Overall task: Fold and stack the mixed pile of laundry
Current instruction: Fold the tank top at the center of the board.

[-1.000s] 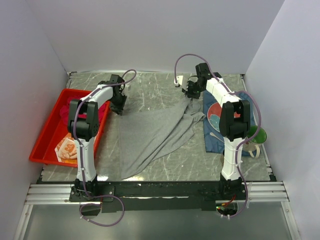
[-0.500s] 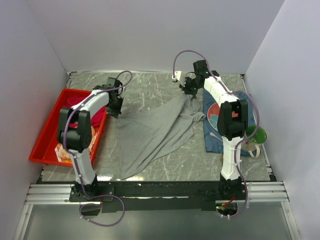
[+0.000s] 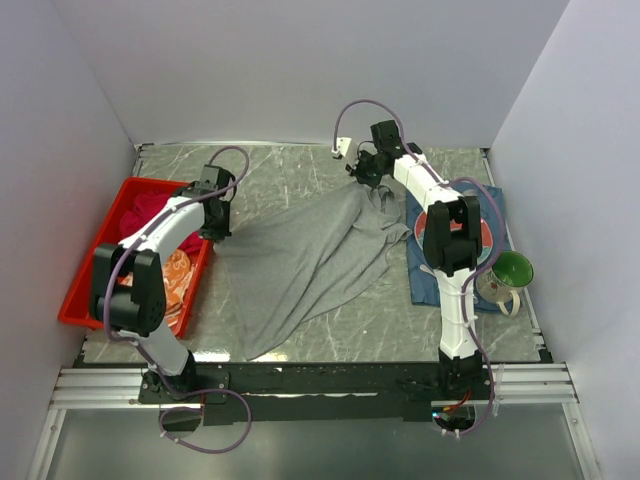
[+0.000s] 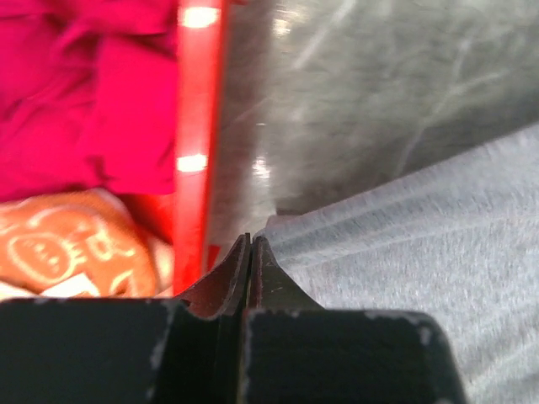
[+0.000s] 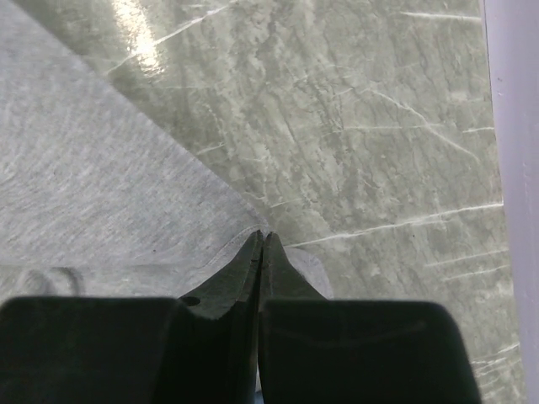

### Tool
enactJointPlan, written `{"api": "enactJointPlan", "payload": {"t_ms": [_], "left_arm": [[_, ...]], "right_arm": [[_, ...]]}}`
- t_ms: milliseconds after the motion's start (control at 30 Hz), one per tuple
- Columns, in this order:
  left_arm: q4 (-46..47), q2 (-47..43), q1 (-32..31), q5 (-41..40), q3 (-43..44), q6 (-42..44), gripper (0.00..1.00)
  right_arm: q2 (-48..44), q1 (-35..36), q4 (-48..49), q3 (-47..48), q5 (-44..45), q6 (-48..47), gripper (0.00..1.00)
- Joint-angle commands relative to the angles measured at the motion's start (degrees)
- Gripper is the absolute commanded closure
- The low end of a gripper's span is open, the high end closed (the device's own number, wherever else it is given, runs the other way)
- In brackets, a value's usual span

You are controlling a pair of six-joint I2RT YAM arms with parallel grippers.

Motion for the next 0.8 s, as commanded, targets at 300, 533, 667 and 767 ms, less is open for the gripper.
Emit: {"api": "enactJointPlan", "payload": {"t_ms": [300, 533, 667, 767], "left_arm": [[0.0, -7.3, -0.1, -14.3, 1.3, -4.0, 0.99], [-1.6, -8.7, 0.0, -17.7, 0.0, -4.8, 0.99], [-2.3, -10.1, -0.1, -19.5, -0.6, -5.3, 0.99], [-2.9, -10.5, 0.0, -19.7, -0.7, -5.5, 0.99]], "right_arm": [[2.1, 2.3, 10.8, 3.0, 1.4, 6.2, 1.00], [3.4, 3.1, 15.8, 2.8, 2.0, 7.1, 1.00], [3.9, 3.1, 17.4, 3.1, 1.6, 7.5, 1.00], [3.8, 3.1, 17.6, 3.0, -0.4, 7.2, 1.00]]}}
